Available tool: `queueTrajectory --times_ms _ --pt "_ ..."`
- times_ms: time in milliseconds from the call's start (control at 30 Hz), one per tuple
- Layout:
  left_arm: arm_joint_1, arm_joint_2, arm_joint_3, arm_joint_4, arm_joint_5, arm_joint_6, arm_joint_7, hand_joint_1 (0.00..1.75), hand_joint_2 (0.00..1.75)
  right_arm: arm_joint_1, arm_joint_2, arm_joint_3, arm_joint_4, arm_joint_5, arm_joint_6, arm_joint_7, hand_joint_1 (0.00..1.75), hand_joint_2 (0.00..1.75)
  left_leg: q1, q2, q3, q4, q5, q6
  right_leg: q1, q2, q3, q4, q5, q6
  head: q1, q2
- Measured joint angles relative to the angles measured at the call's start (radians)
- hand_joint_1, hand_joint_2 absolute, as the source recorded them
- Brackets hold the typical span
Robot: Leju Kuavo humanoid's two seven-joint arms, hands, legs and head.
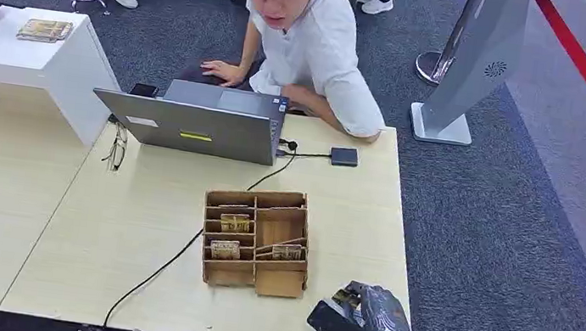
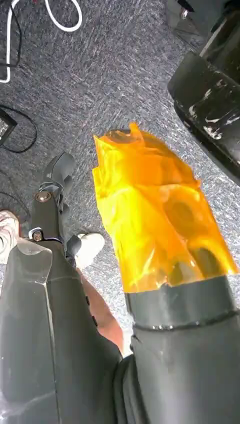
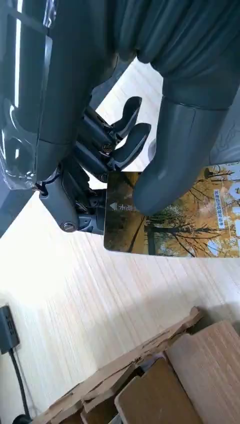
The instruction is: Pass the card to the sensor for recognition and then transmit it.
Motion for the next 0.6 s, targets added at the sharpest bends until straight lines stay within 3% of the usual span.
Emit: queueTrajectory --times_ms 600 --pt "0.001 0.000 -0.001 0.000 0.005 0.000 0.006 0.00 0.00 0.011 0.001 0.000 -0.030 0.000 -0.010 -0.021 1.75 1.75 0.000 0.000 0.000 0.000 0.000 0.000 0.000 0.000 0.000 0.000 0.000 0.000 0.000 0.000"
